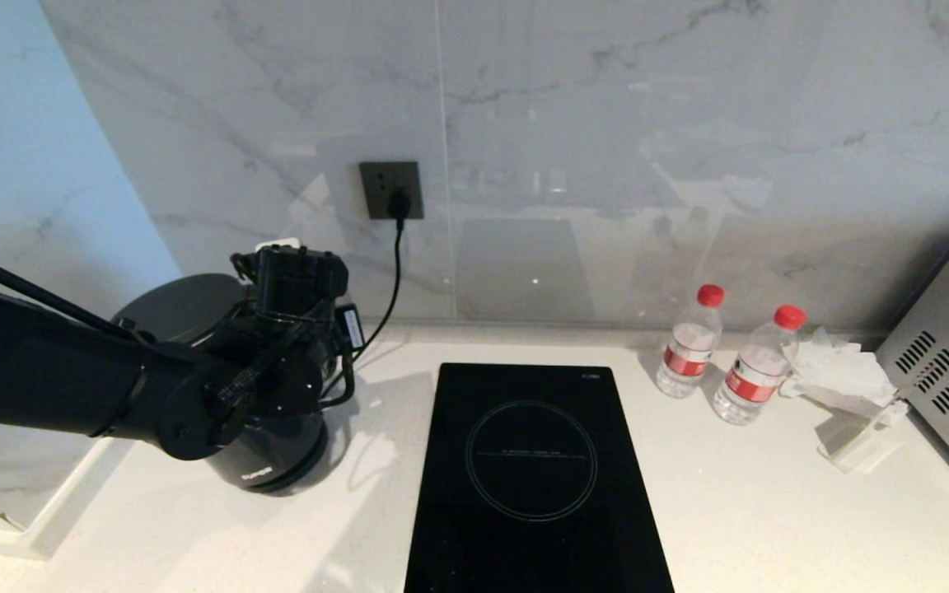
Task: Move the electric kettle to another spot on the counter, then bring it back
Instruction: Pick up the kettle
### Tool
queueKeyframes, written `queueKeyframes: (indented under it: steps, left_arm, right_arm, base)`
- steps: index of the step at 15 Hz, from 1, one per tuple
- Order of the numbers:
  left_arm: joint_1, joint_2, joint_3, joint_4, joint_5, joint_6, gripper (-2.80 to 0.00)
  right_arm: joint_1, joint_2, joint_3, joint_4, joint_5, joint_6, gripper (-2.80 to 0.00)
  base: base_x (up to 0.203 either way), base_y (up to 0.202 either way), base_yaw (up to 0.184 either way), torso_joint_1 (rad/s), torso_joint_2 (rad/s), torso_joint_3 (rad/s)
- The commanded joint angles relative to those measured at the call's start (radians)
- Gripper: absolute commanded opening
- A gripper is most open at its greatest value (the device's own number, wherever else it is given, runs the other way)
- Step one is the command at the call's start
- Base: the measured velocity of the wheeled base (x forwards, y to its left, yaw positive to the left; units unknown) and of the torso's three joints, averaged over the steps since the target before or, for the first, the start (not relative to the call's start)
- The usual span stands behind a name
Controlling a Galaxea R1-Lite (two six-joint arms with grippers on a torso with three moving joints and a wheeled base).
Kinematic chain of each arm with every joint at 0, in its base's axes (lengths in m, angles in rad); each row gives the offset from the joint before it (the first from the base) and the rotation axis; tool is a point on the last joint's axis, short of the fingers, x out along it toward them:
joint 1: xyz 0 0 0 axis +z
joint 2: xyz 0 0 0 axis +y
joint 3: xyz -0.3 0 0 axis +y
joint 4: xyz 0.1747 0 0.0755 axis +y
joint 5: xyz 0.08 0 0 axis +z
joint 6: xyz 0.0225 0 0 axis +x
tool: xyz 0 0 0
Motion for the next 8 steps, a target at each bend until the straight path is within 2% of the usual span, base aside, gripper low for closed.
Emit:
queueKeyframes:
  steps: [1,8]
  left_arm:
    - [-0.004,-0.003,0.001,-0.004,0.005,-0.004,-2.80]
    - [-0.013,-0.001,-0.002,-0.004,0.005,-0.003,-2.80]
  right_arm:
    - [0.000,0.000,0.000,0.000,-0.001,0.000,-2.80]
    - [0.000,0.000,0.000,0.000,-0.001,0.000,-2.80]
  base:
    - [0.000,0.000,0.000,0.000,0.00,0.000]
    - [0.000,0.000,0.000,0.000,0.00,0.008]
